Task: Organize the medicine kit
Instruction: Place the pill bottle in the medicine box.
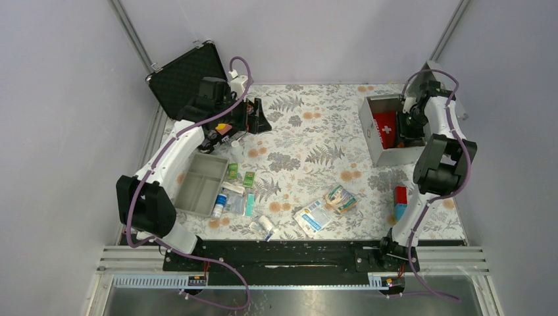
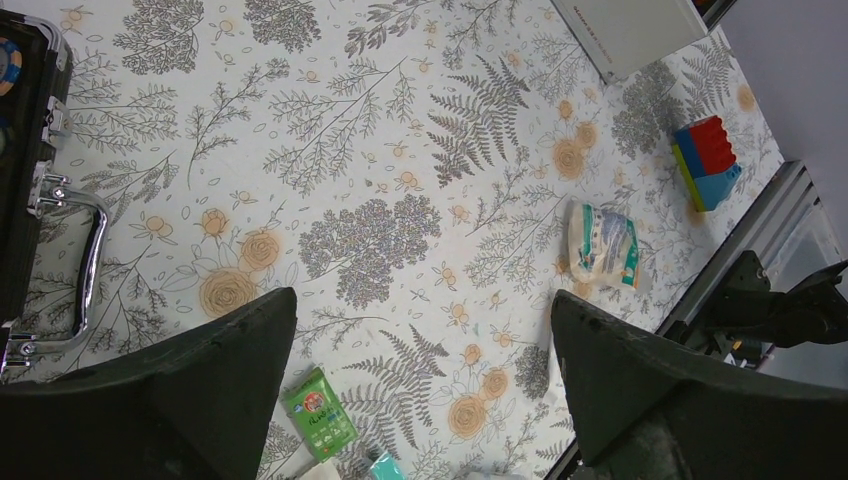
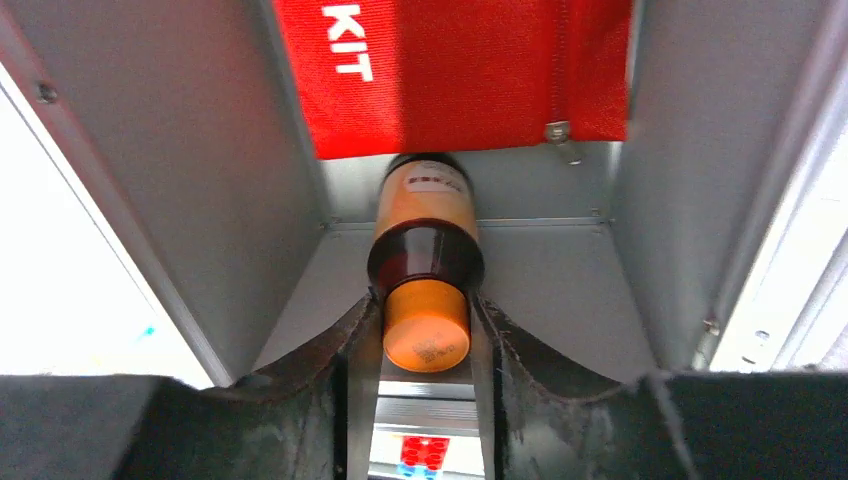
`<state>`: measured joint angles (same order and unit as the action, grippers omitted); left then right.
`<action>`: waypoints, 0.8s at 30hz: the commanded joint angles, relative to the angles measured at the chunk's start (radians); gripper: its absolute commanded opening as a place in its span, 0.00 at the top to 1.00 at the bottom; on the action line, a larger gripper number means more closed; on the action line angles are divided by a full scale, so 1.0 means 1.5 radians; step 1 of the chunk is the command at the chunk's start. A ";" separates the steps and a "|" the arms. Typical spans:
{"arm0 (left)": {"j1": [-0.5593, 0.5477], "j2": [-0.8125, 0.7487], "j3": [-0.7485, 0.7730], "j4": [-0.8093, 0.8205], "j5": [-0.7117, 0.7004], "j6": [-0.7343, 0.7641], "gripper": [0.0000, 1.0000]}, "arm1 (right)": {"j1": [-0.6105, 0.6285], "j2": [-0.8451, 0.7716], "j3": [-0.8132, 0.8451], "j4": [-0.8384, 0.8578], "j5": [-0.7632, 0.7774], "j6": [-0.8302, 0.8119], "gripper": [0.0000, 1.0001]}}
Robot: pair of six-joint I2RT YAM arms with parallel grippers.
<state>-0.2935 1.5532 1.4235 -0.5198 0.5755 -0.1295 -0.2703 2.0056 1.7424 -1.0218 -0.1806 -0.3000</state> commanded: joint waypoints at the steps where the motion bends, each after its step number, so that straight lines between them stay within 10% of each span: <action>1: 0.002 -0.030 0.004 0.023 -0.026 0.024 0.01 | 0.003 -0.050 -0.022 0.027 0.135 -0.025 0.54; 10: 0.008 -0.028 0.061 -0.024 -0.251 0.105 0.01 | 0.006 -0.095 -0.019 0.070 0.223 -0.031 0.41; 24: 0.019 -0.059 0.004 -0.042 -0.252 0.115 0.01 | 0.008 -0.094 -0.068 0.067 0.141 -0.040 0.47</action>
<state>-0.2668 1.5146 1.4441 -0.5972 0.2073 0.0376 -0.2630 1.8866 1.6344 -0.9005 0.0940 -0.3664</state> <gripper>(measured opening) 0.989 0.534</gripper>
